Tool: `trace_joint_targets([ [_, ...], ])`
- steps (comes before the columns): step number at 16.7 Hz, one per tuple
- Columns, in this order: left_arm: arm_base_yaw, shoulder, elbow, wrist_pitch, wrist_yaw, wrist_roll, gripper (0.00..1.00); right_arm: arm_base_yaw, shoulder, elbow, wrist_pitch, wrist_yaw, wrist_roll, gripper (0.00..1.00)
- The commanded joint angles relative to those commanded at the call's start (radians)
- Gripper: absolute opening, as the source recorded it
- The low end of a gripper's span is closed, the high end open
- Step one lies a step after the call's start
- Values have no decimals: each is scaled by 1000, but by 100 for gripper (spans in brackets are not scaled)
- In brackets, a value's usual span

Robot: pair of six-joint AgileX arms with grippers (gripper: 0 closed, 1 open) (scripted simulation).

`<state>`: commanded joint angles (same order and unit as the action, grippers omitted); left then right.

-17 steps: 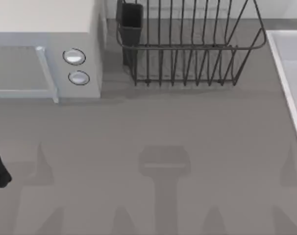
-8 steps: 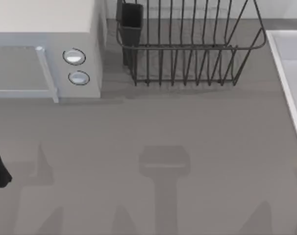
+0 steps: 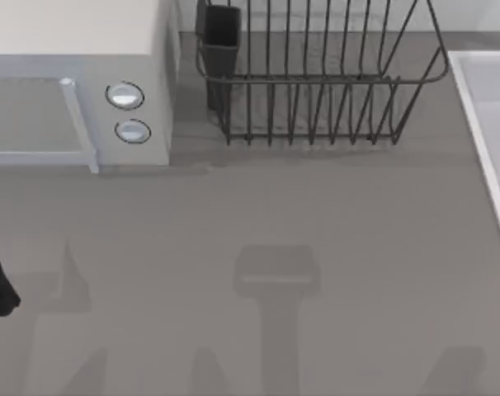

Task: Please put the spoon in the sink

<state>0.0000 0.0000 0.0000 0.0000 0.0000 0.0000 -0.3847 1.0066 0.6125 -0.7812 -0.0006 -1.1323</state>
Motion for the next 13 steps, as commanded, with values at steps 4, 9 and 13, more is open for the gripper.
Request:
trace_joint_targets([
  [4, 0, 0, 0, 0, 0, 0, 100, -92, 232, 154, -181, -1, -266, 100],
  [9, 0, 0, 0, 0, 0, 0, 100, -146, 365, 252, -281, -5, -424, 100],
  [13, 0, 0, 0, 0, 0, 0, 100, -142, 363, 250, -279, -5, -424, 100],
])
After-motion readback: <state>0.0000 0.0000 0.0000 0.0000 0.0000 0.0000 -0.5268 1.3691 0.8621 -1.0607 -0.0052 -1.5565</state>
